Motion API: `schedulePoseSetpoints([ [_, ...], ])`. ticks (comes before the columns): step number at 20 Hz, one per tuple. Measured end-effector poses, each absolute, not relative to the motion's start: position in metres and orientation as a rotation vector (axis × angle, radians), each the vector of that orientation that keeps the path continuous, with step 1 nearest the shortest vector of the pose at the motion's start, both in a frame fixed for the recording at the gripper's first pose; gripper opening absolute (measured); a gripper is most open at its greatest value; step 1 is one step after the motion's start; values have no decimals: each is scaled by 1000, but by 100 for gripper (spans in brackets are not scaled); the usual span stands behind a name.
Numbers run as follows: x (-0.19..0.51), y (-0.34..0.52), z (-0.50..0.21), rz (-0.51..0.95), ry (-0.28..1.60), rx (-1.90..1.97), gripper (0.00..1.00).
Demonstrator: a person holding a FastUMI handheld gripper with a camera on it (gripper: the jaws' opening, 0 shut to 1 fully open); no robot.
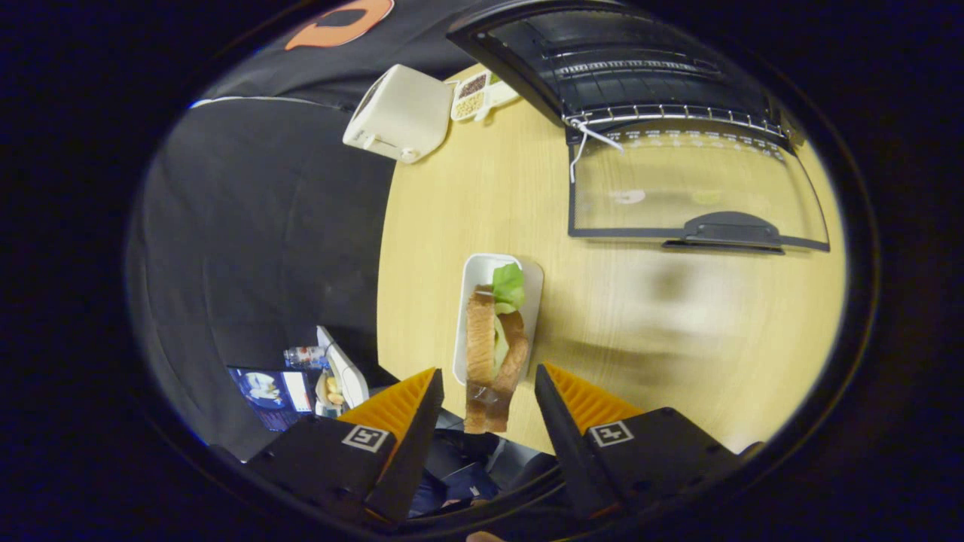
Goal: Open the toaster oven, put the food inside, and close the toaster oven door.
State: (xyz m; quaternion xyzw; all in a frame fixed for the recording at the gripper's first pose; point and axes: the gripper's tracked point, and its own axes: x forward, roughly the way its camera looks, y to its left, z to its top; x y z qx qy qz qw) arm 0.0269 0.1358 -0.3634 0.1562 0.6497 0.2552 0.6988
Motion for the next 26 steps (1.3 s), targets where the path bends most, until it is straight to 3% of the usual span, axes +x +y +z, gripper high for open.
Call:
schedulePoseSetpoints([
  [4,27,138,-369,545,1463,342,43],
  [7,28,139,-352,543,1455,404,35],
  [14,37,115,-284,578,1306,594,31],
  [26,160,-17,-250,240,747,1118,31],
])
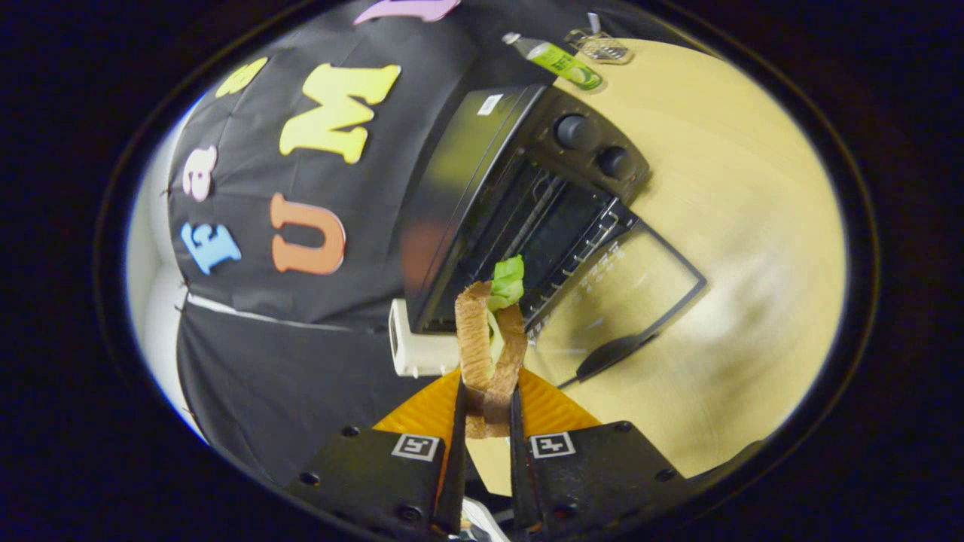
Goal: Open the toaster oven, put the food inside, and close the toaster oven door.
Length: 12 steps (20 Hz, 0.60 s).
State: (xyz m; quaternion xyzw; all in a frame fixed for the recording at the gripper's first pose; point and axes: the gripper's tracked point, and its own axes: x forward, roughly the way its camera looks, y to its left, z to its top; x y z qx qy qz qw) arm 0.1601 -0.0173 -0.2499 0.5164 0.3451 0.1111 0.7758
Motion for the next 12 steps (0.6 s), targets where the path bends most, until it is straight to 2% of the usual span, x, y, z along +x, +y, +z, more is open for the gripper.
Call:
schedulePoseSetpoints([
  [5,177,-15,-245,225,560,1206,30],
  [12,222,4,-273,129,427,1264,31],
])
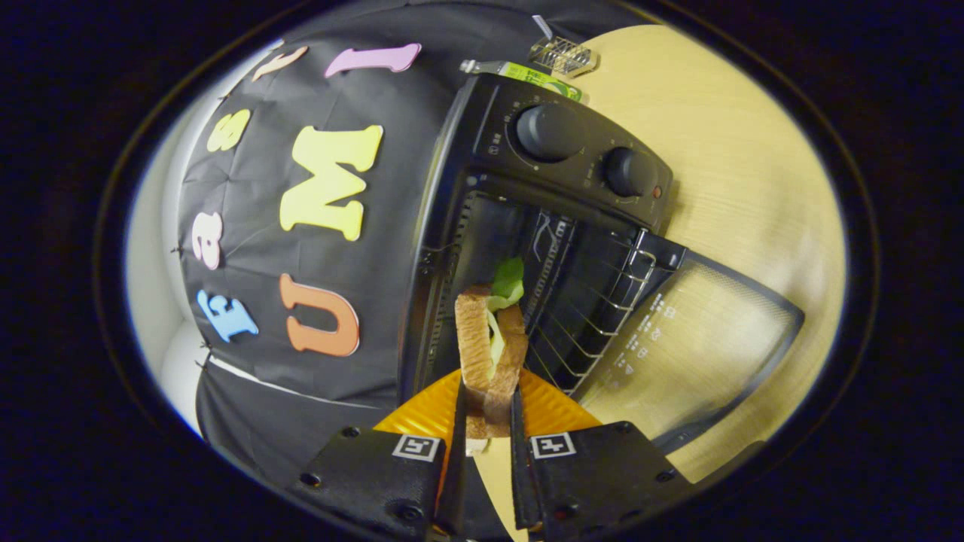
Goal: Open the toaster oven, put the food inside, and close the toaster oven door.
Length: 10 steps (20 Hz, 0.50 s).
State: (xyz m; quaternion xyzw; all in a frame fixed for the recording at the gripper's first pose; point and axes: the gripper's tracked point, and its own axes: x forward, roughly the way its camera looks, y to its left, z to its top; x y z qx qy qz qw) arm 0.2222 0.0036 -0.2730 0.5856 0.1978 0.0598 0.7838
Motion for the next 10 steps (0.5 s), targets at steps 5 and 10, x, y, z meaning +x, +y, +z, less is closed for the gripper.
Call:
schedulePoseSetpoints([
  [5,255,11,-284,90,384,1275,31],
  [10,257,31,-283,104,500,1064,56],
])
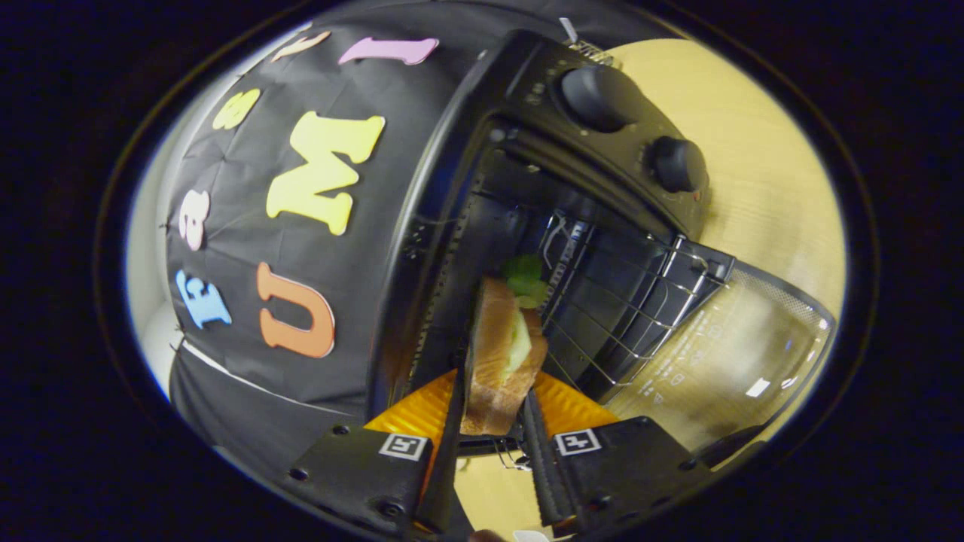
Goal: Open the toaster oven, put the food inside, and close the toaster oven door.
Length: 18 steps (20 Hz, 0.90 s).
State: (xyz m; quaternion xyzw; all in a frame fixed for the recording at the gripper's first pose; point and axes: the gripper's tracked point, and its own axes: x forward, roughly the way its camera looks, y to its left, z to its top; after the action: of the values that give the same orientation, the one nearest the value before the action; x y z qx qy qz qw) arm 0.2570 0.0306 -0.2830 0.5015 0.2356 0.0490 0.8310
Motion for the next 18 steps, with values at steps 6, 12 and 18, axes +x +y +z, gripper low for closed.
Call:
schedulePoseSetpoints([
  [6,226,38,-300,102,701,721,83],
  [12,173,28,-295,160,764,403,91],
  [18,110,17,-284,164,770,191,96],
])
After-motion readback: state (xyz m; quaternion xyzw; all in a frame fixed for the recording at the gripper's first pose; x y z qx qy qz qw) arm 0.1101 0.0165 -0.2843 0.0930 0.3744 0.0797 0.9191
